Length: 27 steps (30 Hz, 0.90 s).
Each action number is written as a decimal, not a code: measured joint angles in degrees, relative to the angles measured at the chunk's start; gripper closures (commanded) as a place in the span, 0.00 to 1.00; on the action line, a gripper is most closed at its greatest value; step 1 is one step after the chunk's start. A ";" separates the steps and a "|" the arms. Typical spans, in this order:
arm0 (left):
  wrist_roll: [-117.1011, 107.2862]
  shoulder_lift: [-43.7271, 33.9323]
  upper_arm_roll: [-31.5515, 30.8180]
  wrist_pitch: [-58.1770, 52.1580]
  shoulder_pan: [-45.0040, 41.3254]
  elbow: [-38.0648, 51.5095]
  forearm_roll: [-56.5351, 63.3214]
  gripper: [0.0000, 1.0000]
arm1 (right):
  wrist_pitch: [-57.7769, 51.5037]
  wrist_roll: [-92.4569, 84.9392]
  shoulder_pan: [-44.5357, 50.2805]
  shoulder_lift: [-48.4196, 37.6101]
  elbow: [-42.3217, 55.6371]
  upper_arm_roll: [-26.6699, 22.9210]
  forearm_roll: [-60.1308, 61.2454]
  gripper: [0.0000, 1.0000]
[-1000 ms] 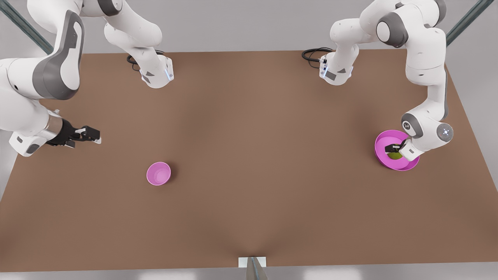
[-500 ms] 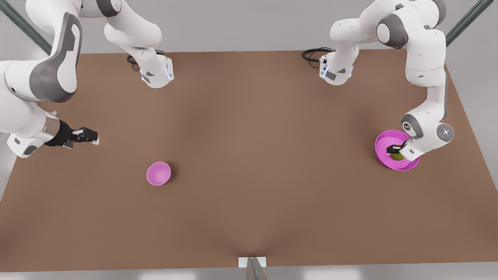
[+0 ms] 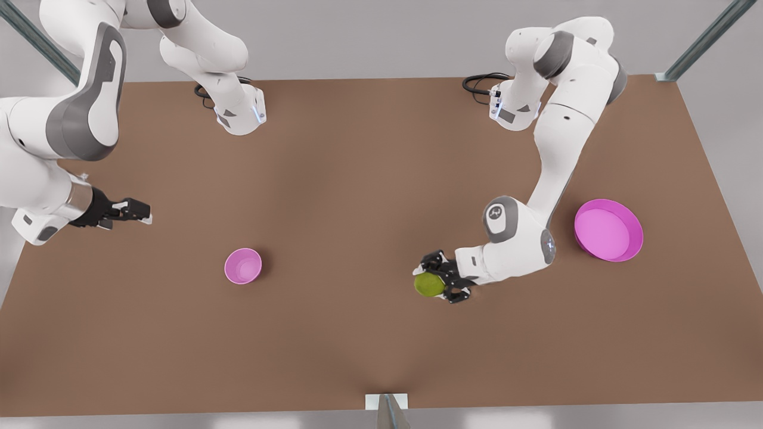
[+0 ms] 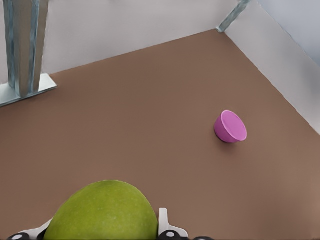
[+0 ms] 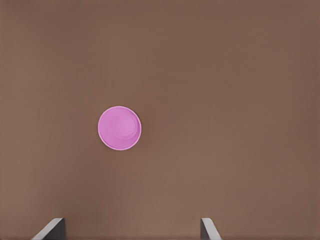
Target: Use the left arm to pick up the apple from the plate, transfer it to the gripper of the right arm, and then use the right arm to place it into the bowl
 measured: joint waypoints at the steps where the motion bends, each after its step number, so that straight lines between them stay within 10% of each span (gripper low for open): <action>1: 1.95 3.11 -1.34 0.24 -2.20 4.25 -4.47 0.23 | 0.12 0.02 0.10 0.32 0.11 0.07 0.90 0.00; 9: 21.10 20.40 -8.45 6.14 -13.23 26.04 -23.09 0.26 | 1.04 0.08 -1.22 13.67 2.87 -0.53 33.00 0.00; 27: 53.45 24.59 -11.05 14.05 -17.50 29.72 -30.30 0.27 | 1.23 -9.49 0.27 36.46 7.94 5.07 77.03 0.03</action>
